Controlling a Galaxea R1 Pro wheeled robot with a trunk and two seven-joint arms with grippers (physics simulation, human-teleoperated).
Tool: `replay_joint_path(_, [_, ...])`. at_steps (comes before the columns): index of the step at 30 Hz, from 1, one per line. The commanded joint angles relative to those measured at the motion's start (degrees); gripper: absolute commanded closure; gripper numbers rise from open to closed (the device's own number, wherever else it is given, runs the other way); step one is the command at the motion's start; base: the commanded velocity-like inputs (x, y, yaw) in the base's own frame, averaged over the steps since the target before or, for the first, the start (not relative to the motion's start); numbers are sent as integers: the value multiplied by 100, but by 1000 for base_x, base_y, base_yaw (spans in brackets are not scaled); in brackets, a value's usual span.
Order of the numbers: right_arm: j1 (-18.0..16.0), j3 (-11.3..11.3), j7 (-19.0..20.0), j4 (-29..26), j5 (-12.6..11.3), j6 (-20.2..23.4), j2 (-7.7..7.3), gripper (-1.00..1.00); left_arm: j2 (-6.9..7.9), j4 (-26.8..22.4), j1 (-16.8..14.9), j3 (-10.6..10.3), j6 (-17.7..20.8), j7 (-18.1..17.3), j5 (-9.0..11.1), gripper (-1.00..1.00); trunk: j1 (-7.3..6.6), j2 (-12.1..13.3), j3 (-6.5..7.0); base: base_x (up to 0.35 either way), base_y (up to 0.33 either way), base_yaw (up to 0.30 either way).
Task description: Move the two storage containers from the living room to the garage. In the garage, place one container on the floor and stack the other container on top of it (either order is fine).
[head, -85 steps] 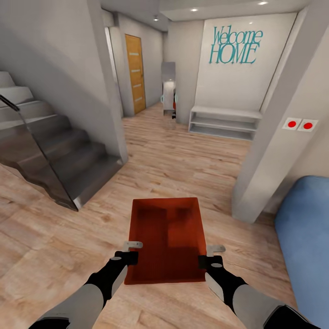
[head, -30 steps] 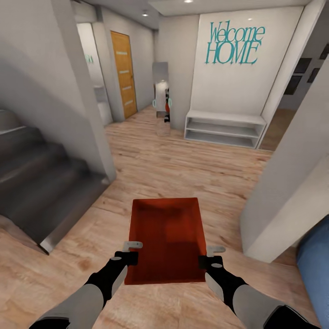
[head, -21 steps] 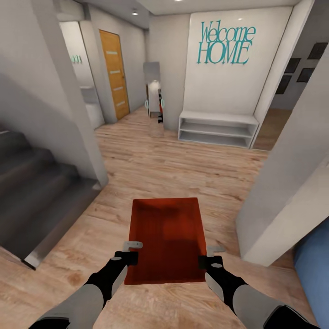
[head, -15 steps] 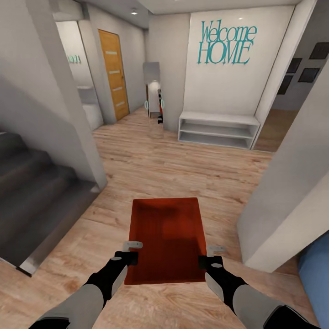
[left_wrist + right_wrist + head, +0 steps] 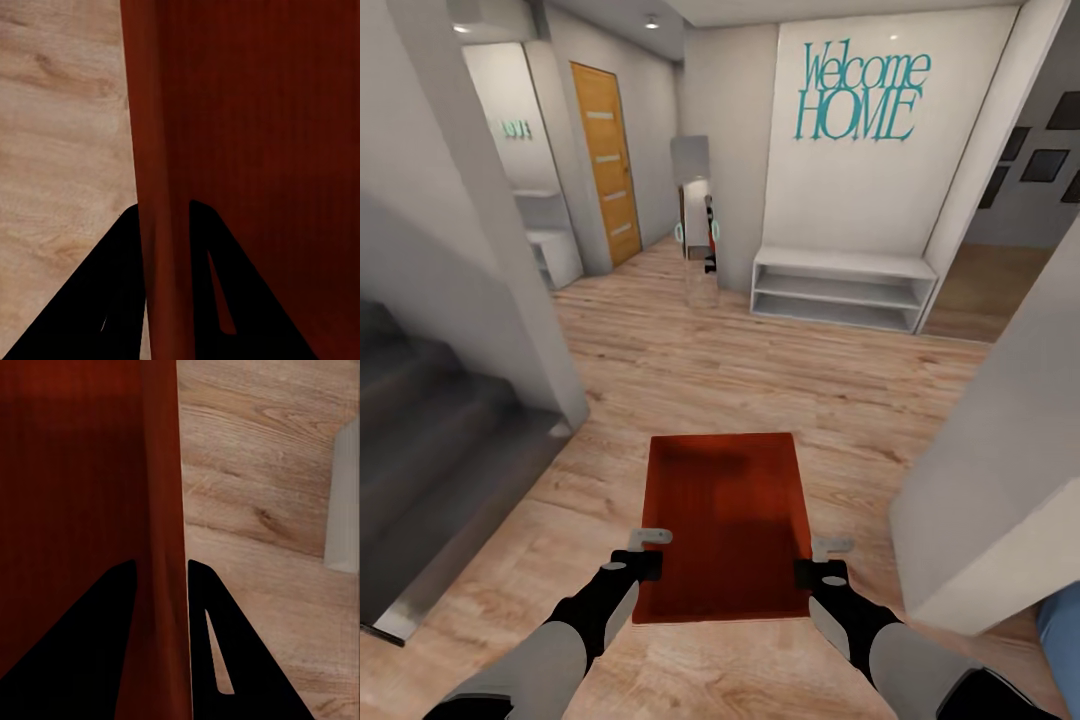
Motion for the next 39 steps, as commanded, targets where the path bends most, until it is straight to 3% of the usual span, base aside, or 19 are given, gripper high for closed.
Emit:
replay_joint_path(1, [-10, -41, -79, -5, 55, -18, 1, 100, -6, 8, 4, -120, 35, 43, 10, 100, 4, -5, -6, 323, 0, 0])
replay_joint_path(39, [-10, -41, -79, -5, 55, -18, 1, 100, -6, 8, 4, -118, 35, 43, 10, 100, 4, -5, -6, 323, 0, 0])
